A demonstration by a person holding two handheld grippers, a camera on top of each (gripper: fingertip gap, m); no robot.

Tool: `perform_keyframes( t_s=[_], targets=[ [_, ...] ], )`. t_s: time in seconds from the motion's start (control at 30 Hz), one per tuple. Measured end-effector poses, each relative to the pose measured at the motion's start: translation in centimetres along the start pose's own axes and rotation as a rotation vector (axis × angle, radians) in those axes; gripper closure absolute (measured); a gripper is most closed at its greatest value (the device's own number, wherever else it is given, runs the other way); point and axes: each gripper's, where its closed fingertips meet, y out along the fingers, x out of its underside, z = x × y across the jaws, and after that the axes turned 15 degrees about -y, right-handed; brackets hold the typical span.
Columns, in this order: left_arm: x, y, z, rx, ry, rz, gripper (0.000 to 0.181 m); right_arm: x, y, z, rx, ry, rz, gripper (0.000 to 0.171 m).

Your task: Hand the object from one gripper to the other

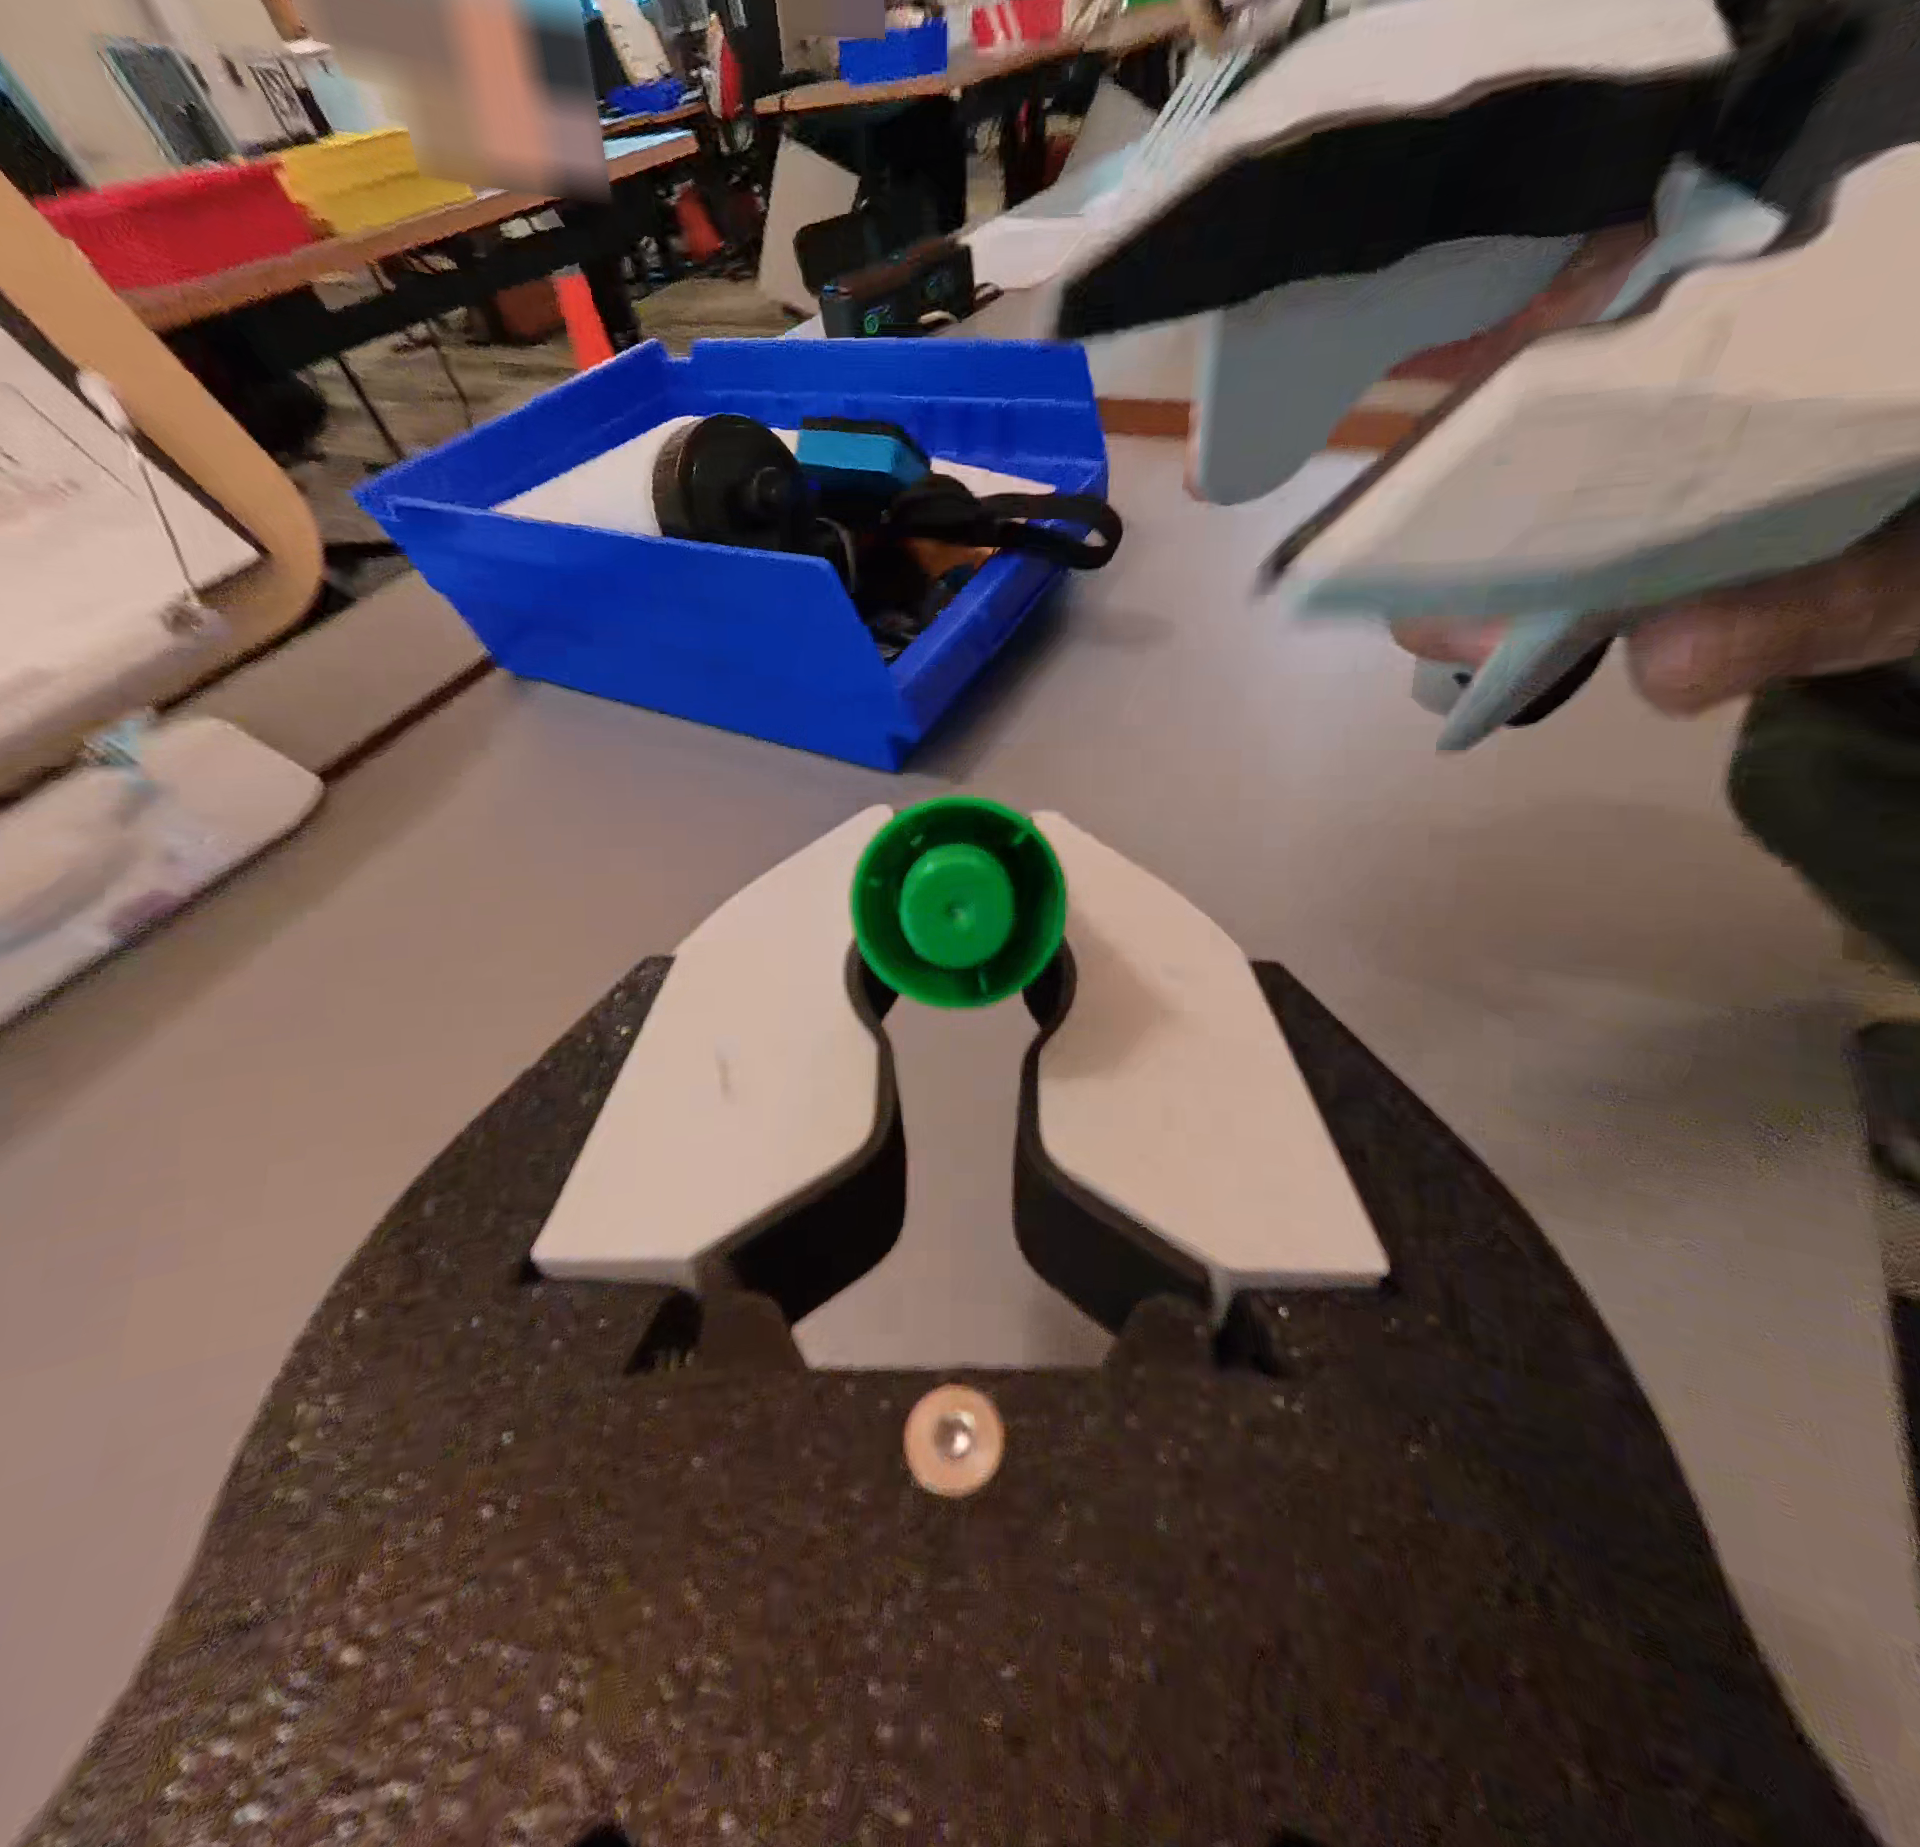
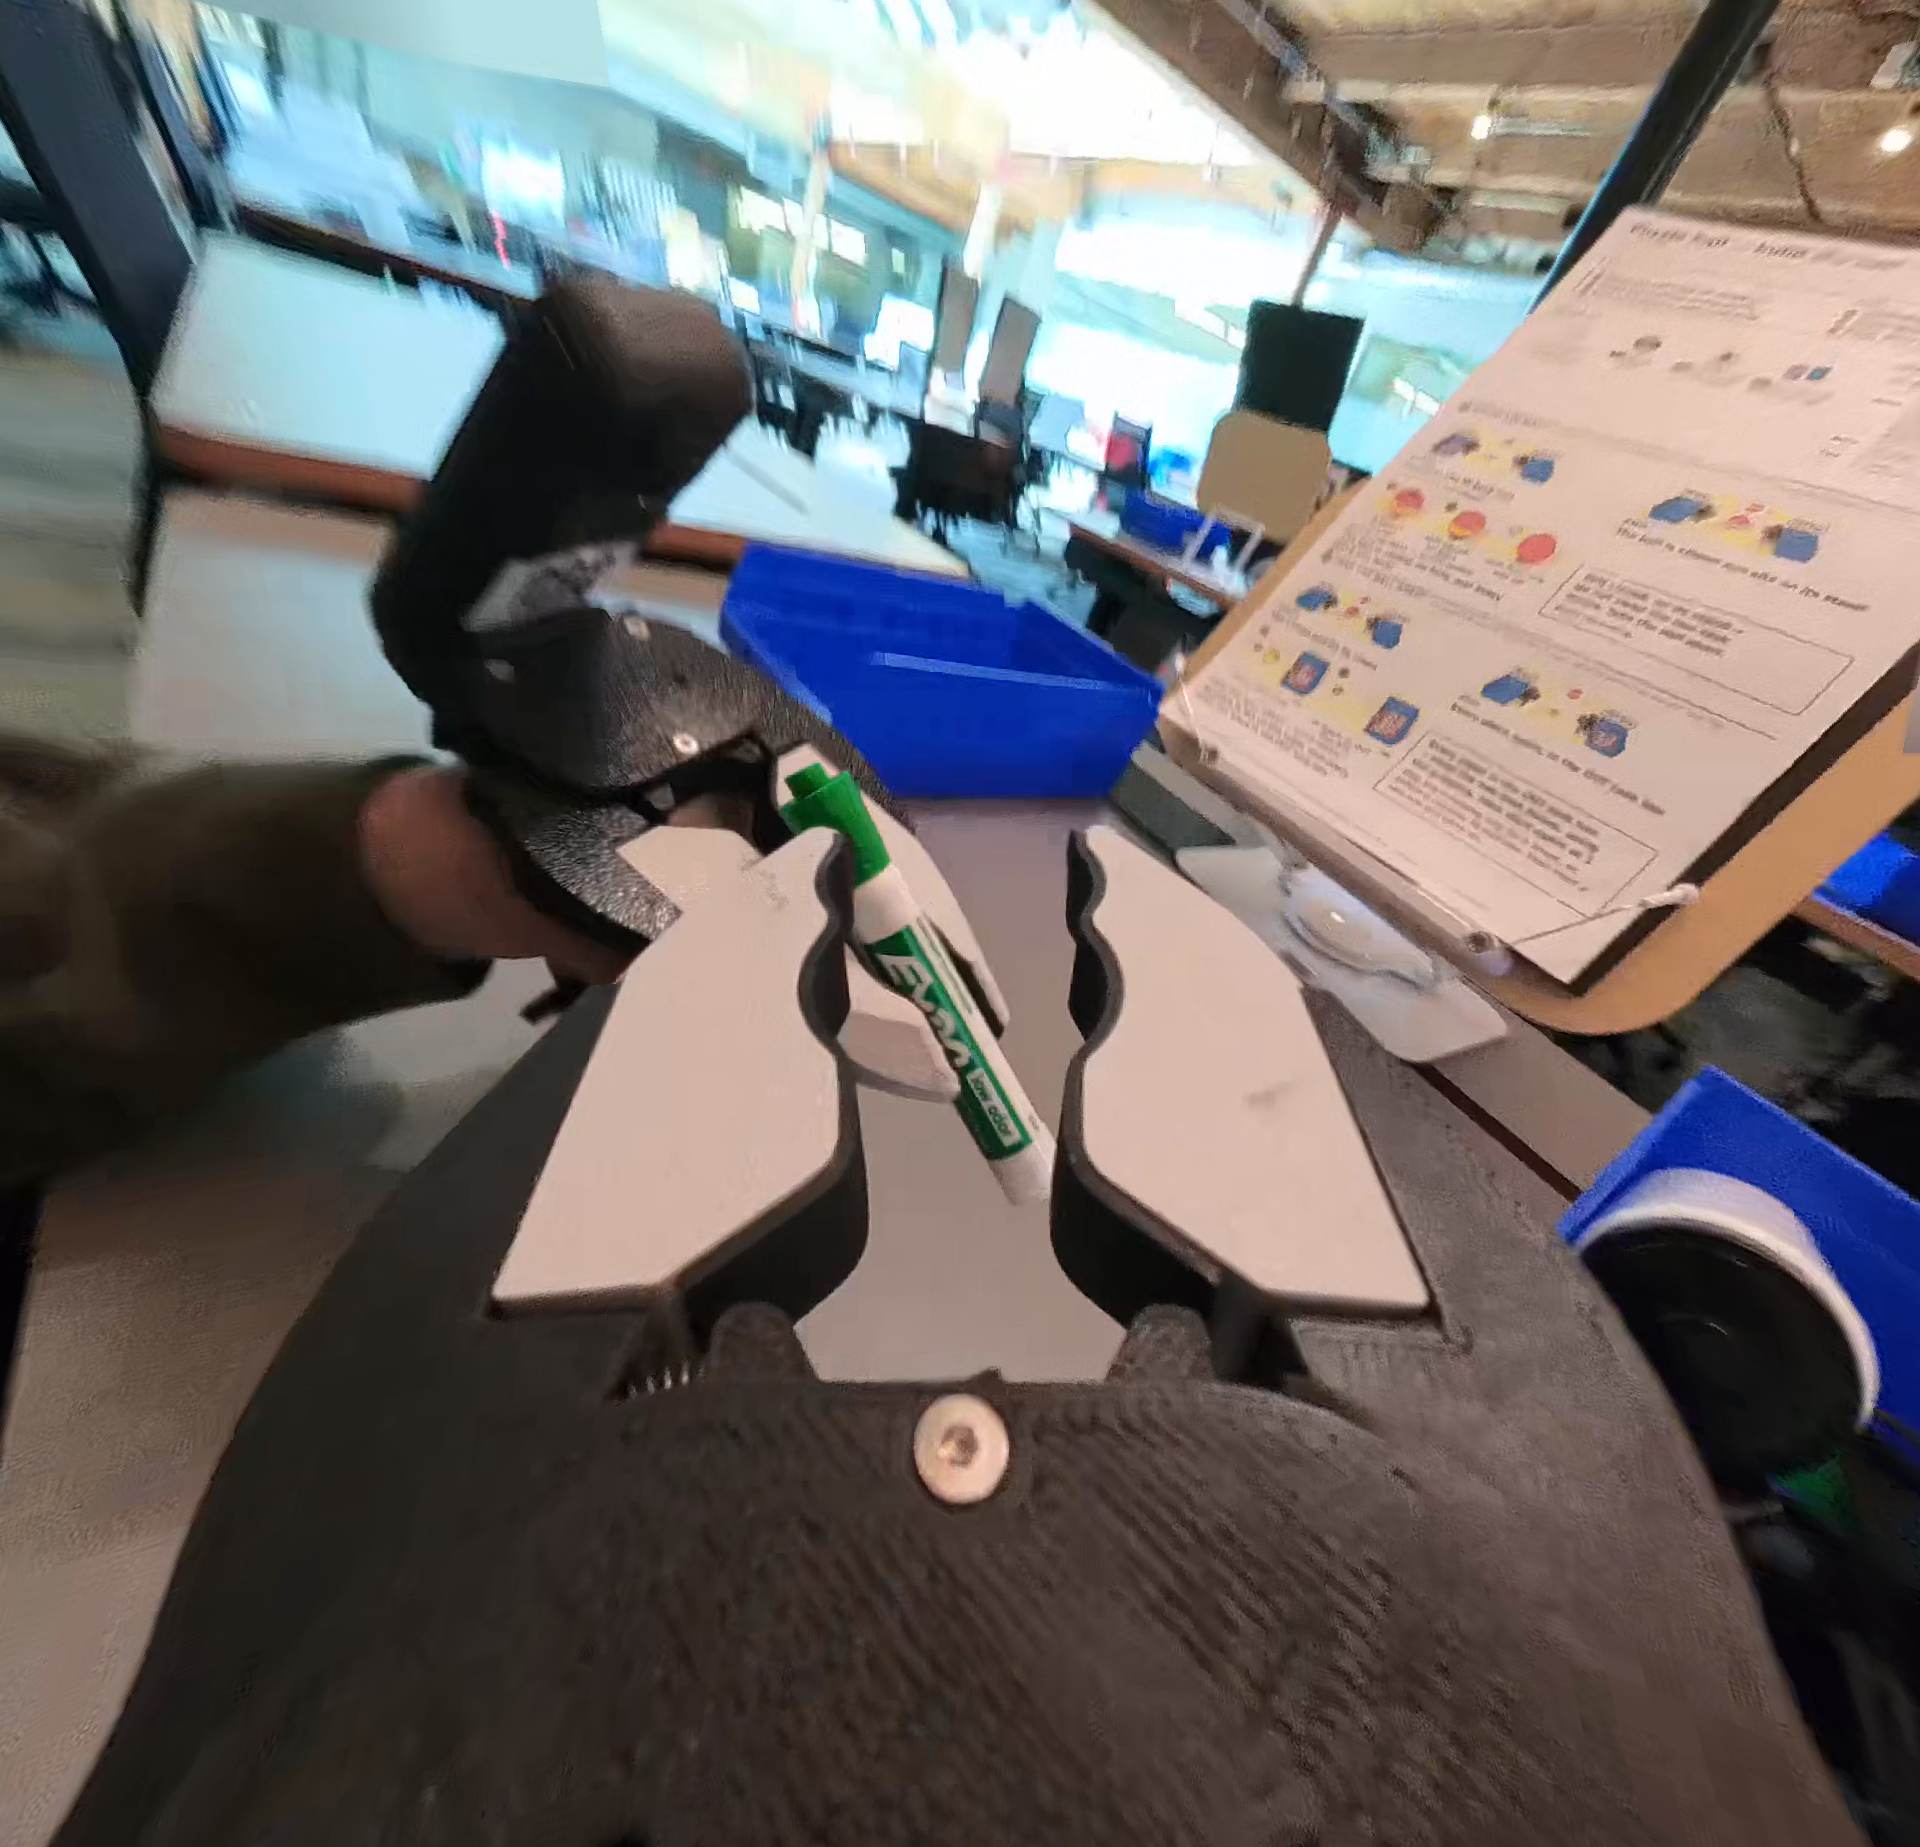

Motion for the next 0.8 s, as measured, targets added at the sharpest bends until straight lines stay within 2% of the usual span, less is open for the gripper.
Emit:
perform_keyframes(
  t_s=[0.07, 0.17, 0.3, 0.33, 0.47, 0.6, 0.63, 0.73, 0.8],
  targets=[
    [0.3, 0.5, 0.6, -0.031, 0.091, -0.03, 0.163, 0.6, 1.2, -1.6, -0.053, -0.057, -0.072, 0.128],
    [0.9, 1.0, 1.1, -0.047, 0.166, -0.066, 0.162, 1.5, 2.1, -3.4, -0.128, -0.102, -0.131, 0.134],
    [0.9, 0.9, 1.2, -0.038, 0.185, -0.061, 0.163, 1.9, 2.0, -3.4, -0.122, -0.161, -0.17, 0.142],
    [0.9, 0.9, 1.1, -0.041, 0.177, -0.06, 0.163, 1.8, 2.0, -3.5, -0.134, -0.178, -0.167, 0.15],
    [0.4, 0.6, 1.2, -0.006, 0.133, -0.017, 0.163, 1.3, 2.1, -2.8, -0.091, -0.208, -0.173, 0.152],
    [-1.1, -0.1, 2.1, 0.1, 0.056, 0.106, 0.161, -0.5, 1.6, -1.4, -0.039, -0.06, -0.02, 0.152],
    [-1.3, -0.4, 2.4, 0.15, 0.031, 0.132, 0.155, -0.9, 1.3, -1.2, -0.042, -0.012, 0.029, 0.152],
    [-2.3, -1.5, 3.6, 0.364, -0.167, 0.202, 0.134, -2.5, 0.0, -0.5, -0.074, 0.15, 0.212, 0.153],
    [-3.2, -2.7, 4.3, 0.545, -0.345, 0.242, 0.13, -3.8, -1.3, -0.6, -0.154, 0.261, 0.373, 0.153]
  ],
)
